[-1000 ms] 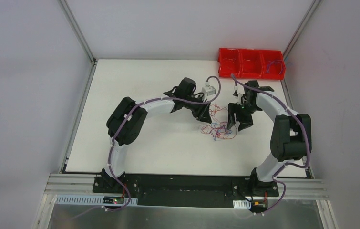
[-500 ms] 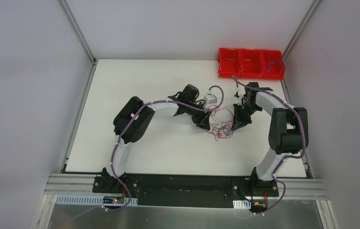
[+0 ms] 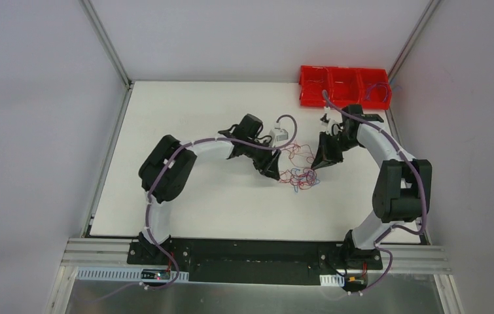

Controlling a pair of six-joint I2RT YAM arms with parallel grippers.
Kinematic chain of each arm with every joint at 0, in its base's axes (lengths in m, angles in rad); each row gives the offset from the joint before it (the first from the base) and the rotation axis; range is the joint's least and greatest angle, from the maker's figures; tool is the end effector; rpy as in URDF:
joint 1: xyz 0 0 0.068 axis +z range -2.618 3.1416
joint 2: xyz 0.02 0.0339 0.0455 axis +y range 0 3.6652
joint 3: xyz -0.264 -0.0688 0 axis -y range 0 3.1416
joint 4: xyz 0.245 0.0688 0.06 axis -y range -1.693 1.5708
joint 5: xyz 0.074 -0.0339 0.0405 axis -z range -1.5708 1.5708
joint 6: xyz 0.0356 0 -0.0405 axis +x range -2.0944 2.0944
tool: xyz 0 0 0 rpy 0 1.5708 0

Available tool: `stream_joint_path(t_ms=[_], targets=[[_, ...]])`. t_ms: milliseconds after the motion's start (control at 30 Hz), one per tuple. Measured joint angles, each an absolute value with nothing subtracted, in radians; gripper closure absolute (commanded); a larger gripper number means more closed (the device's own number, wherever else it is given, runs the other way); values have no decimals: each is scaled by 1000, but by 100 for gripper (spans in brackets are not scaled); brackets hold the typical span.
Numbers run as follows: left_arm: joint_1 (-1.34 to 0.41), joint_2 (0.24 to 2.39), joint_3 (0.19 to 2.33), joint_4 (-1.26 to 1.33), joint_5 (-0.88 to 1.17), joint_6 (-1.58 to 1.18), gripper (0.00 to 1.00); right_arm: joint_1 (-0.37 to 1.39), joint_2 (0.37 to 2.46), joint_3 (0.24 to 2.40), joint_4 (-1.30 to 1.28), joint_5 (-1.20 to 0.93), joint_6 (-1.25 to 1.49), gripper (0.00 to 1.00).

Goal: Untangle the cables

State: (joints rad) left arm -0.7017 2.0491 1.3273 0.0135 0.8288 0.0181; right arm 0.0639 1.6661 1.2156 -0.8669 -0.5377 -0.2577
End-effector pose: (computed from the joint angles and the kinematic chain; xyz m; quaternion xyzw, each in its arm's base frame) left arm 0.3187 -0.3038 0.1672 0.4504 0.7190 -0.4729 0.2379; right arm 0.3162 0.0385 0.2224 -0.1863 0.9386 0.2505 0.1467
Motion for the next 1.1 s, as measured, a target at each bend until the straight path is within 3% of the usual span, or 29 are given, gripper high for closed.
stream_joint_path(t_ms=[233,400,667,833,1100], targets=[[-537,1694,1299,-160,864,39,37,88,1601,1301,-911,-668,-310,100],[-486,1502,1352,-216,856,108,35,187,1517,1442,-923,-707,-336,100],[-526,1470,1422,-215,844,155,30,375,1449,1686,-904,-715,-324,100],[-570,1477,1425,-202,829,171,31,430,1467,1828,-879,-700,-264,100],[-564,1477,1206,-60,747,76,32,441,1493,2081,-779,-673,-121,100]])
